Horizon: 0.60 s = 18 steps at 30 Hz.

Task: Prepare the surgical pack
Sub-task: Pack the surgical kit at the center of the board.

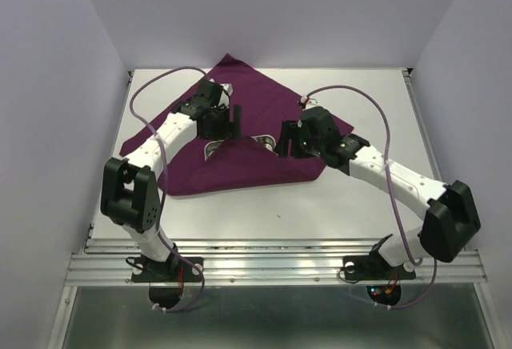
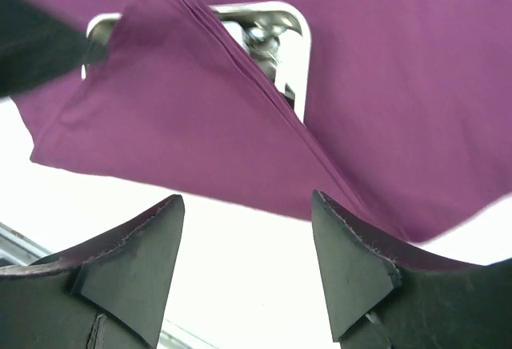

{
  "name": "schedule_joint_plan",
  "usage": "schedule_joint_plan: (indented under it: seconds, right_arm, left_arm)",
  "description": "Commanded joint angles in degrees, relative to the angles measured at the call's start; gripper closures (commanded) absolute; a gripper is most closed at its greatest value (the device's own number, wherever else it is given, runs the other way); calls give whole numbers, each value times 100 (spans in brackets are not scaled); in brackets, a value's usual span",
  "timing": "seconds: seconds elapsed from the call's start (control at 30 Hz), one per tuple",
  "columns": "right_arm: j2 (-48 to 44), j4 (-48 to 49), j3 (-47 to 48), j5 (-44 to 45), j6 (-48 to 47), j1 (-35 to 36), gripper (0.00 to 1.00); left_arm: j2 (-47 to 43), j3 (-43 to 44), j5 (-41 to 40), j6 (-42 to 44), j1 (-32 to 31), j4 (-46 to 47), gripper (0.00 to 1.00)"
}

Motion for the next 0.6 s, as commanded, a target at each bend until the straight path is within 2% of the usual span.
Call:
schedule_joint_plan:
  seconds: [0.0,0.2,0.23,0.43,0.57]
  right_arm:
    - [-661,-331,-492,341,368,-18,30]
    - [-1347,-735,-837,430,501,-18,30]
    - [-1513,-1076,-837,604,448,-18,30]
    - [-1541,-1290,-732,702,334,-18,30]
    - [-1497,-1466,-626,781,290,-18,30]
  left_arm:
    - [573,729,-133,384,12,-120,13]
    - [1532,1680,-37,613,64,-392,18]
    - [2030,2047,442,735,125,-593,18]
    - [2237,2051,913,693,161,-656,19]
    - [2386,2033,1106,588,178,-577,24]
